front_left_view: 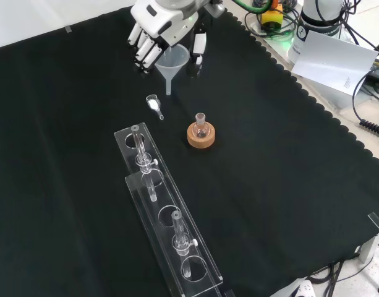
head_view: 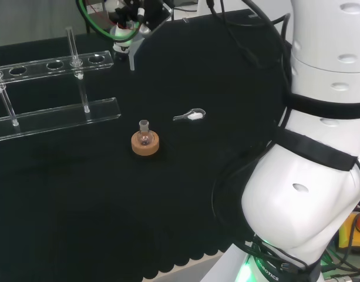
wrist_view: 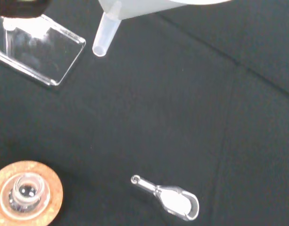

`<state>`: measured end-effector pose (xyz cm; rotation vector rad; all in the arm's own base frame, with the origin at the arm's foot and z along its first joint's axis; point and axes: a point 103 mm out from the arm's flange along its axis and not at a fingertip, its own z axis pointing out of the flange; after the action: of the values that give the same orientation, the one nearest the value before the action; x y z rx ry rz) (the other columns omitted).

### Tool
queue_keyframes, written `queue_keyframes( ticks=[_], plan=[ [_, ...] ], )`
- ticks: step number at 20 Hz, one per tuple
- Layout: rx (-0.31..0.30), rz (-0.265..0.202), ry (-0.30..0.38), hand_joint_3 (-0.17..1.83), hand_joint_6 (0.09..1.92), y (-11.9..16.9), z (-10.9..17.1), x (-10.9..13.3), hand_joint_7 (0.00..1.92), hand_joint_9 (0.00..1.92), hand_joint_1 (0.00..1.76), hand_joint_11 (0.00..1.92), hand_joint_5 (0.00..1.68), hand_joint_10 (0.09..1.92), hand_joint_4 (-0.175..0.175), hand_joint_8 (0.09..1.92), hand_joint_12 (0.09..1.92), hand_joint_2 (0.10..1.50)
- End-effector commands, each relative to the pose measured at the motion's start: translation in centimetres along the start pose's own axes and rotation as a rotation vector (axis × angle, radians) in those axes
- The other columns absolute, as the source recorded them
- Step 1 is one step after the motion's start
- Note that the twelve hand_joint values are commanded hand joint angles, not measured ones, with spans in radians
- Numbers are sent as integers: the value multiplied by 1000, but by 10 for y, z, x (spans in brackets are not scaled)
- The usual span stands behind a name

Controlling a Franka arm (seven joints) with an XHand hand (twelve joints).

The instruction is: Place the funnel on the round-bottom flask.

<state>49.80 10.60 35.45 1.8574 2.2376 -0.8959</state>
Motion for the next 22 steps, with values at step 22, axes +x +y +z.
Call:
queue_keyframes(
  ticks=[22],
  plan=[
    [70, -7, -32, 343, 886, -31, 61, 48, 422, 915, 672, 661, 433, 586, -61, 758, 1170, 776]
  ],
)
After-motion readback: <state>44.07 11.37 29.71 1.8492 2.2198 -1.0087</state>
